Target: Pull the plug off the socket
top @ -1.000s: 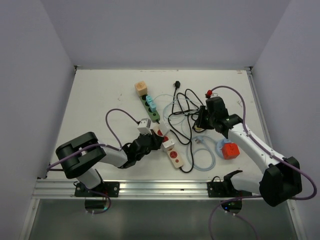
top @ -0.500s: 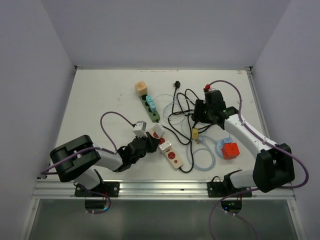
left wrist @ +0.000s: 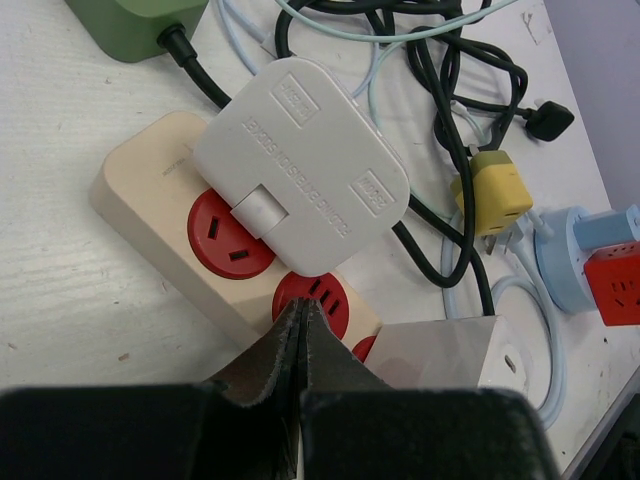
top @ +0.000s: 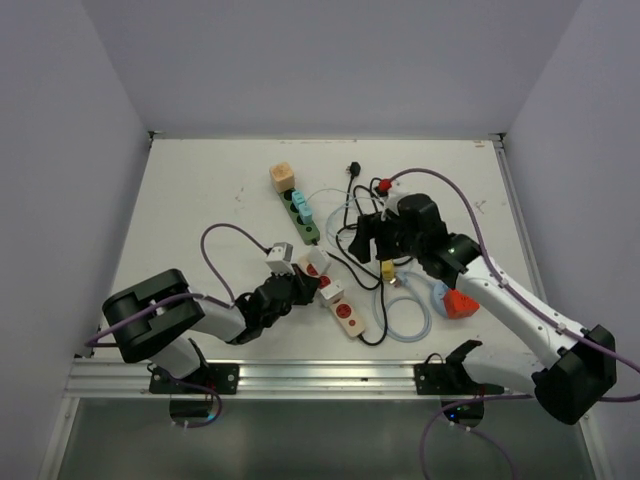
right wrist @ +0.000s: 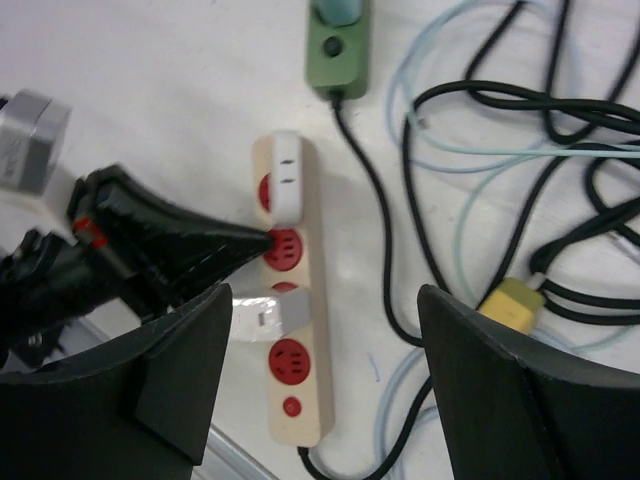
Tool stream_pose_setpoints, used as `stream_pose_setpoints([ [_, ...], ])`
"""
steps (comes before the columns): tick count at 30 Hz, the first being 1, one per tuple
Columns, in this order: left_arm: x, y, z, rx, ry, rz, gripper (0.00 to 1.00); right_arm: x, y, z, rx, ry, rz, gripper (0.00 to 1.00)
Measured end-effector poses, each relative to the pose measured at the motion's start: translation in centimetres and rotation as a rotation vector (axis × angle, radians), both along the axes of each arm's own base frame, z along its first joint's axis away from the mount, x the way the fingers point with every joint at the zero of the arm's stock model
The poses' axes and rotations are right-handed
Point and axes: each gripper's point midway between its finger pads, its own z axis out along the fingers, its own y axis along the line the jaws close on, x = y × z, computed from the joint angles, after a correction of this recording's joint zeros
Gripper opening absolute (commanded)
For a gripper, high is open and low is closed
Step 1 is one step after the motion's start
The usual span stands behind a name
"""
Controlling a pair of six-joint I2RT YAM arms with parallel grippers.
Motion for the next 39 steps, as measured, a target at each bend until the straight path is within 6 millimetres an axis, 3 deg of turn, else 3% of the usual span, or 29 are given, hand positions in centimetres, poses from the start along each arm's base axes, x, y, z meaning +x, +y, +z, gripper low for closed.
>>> stream_pose_setpoints([
  [3,0.1,-0.2,0.0,0.000,0.000,-0.002,0.00,-2.7,3.0,-0.2,-0.024,-0.018,0.129,0.84],
  [7,0.2,-0.3,-0.1,0.000,0.001,-0.002,0.00,-4.5,4.3,-1.6,-0.083,-0.014,0.186,0.84],
  [21,0.5,-0.6,-0.1,0.007,0.000,0.007,0.00,-7.5,7.5,-7.8,-0.270,0.064,0.300,0.84],
  [28,0.5,-0.6,-0.1,0.007,0.000,0.007,0.00,-7.4,7.7,-9.3,-0.306,0.078,0.298,0.83],
  [33,0.5,-0.6,-0.1,0.007,0.000,0.007,0.00,-7.3,8.0,-10.8,-0.334,0.103,0.300,0.73],
  [39,0.5,-0.6,-0.1,0.007,0.000,0.007,0.00,-7.4,8.3,-11.1,-0.329,0.112,0.292,0.38],
])
